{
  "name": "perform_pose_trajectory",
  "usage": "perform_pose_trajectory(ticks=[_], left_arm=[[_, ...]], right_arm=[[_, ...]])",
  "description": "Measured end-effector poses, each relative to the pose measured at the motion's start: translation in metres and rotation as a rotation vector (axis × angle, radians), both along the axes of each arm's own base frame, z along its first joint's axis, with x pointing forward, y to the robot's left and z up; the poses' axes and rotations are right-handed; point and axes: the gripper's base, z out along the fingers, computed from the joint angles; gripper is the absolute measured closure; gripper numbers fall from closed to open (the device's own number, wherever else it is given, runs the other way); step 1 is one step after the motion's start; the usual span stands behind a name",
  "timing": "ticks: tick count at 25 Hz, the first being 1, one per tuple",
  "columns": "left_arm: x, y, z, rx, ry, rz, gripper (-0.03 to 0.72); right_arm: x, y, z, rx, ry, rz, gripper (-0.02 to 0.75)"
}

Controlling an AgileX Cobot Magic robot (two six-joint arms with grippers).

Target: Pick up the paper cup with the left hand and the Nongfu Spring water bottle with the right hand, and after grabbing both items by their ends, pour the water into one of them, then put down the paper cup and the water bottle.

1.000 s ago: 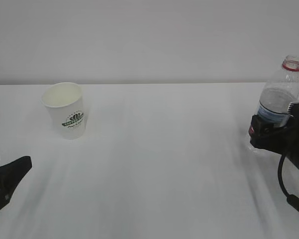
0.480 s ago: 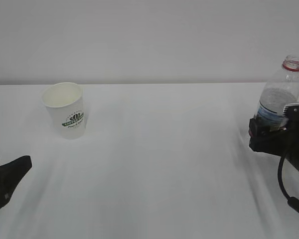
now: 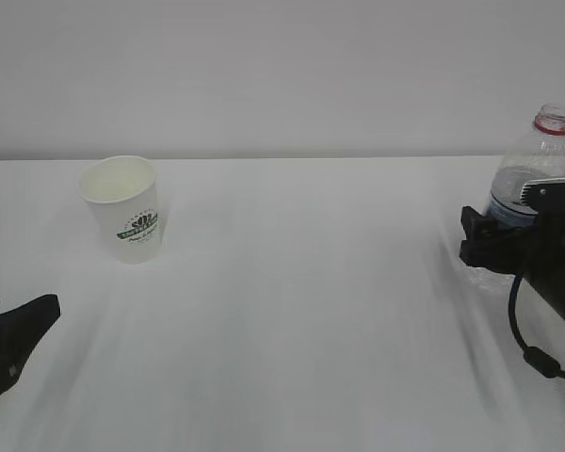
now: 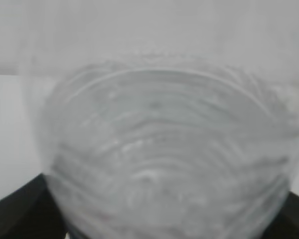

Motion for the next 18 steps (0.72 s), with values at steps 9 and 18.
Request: perform_pose_trajectory(ticks=[9,18], left_arm=[[0.0000,0.0000,0.0000,0.000,0.000,0.000,0.106],[0.0000,0.0000,0.0000,0.000,0.000,-0.001,0.115]], right_arm=[[0.0050,-0.0007,-0.0025,0.000,-0.003,-0.015,0.108],[0.0050,-0.0008,-0.0030,-0.019,-0.001,-0.012,0.220]])
